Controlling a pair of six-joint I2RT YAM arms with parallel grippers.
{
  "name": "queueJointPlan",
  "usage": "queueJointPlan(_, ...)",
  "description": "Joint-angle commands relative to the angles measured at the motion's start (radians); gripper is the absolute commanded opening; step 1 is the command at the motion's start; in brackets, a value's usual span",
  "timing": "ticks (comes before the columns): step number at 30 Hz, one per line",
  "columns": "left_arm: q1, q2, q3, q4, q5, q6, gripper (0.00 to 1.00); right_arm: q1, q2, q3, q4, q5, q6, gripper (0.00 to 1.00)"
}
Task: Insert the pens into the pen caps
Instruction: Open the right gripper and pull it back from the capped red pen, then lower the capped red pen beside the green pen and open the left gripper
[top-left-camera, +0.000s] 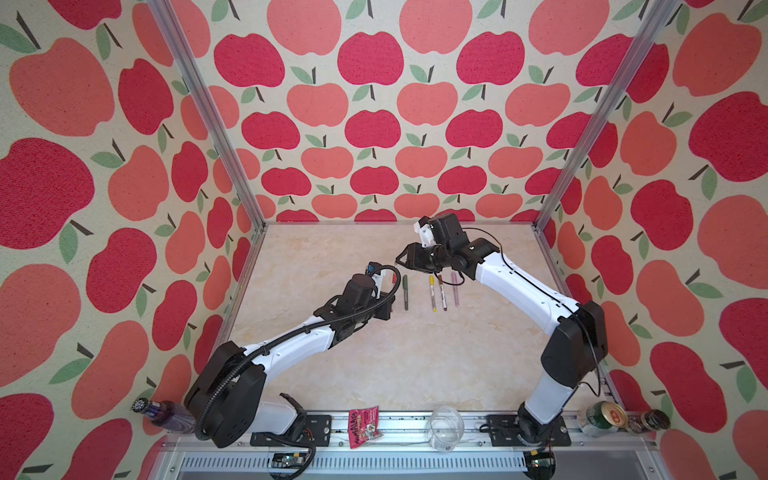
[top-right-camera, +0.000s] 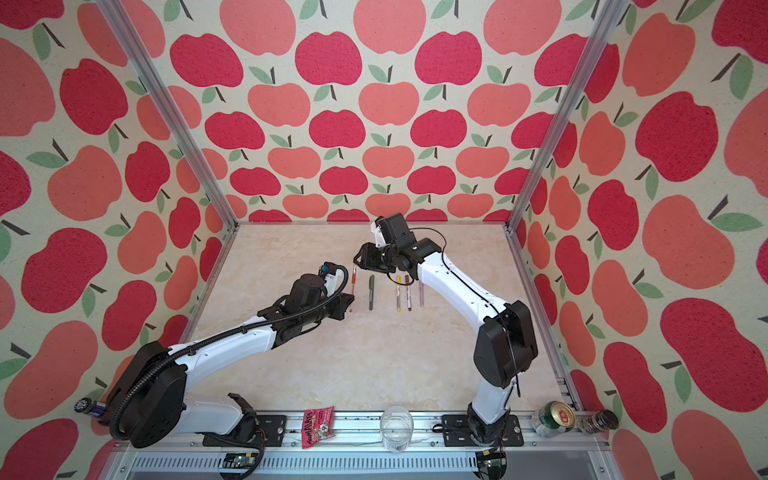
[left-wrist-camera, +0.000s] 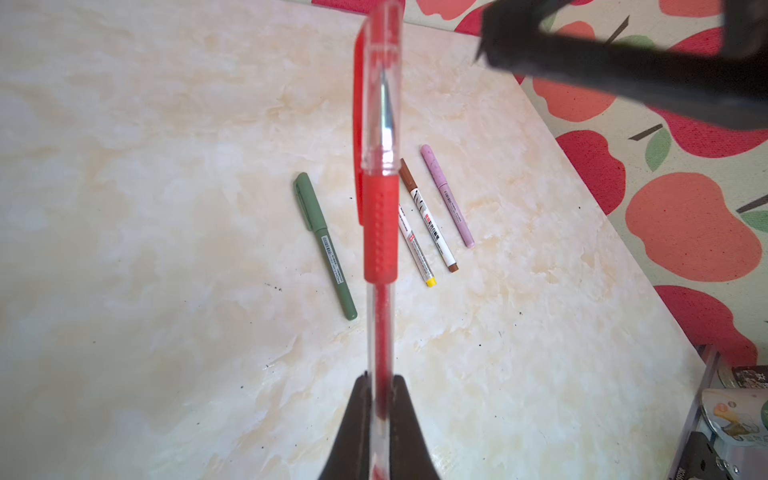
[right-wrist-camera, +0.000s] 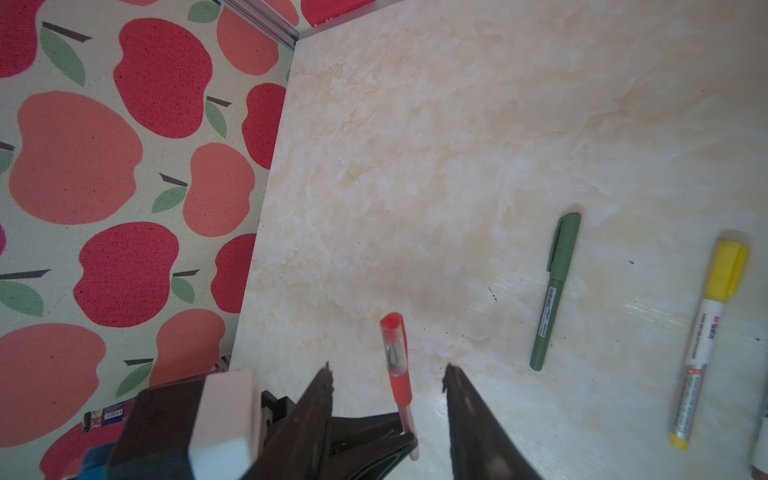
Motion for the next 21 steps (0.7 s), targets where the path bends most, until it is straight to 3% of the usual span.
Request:
queueJointPlan(1,-0.003,0.069,0.065,-0.094,-0.062,-0.110,0.00,-0.031,-0.100,-0.070,-0.012,-0.024,-0.028,0.47)
queueJointPlan(10,0.004,0.333,0.331,-0.407,-0.084,-0.197,0.00,-0.091,-0.208,-0.212,-0.062,0.055,-0.061,0.47)
queueJointPlan(21,0.029,0.572,0.580,-0.554,-0.071,-0.197,0.00,-0.174,-0.322,-0.343,-0.052,0.055,-0.091,0.47)
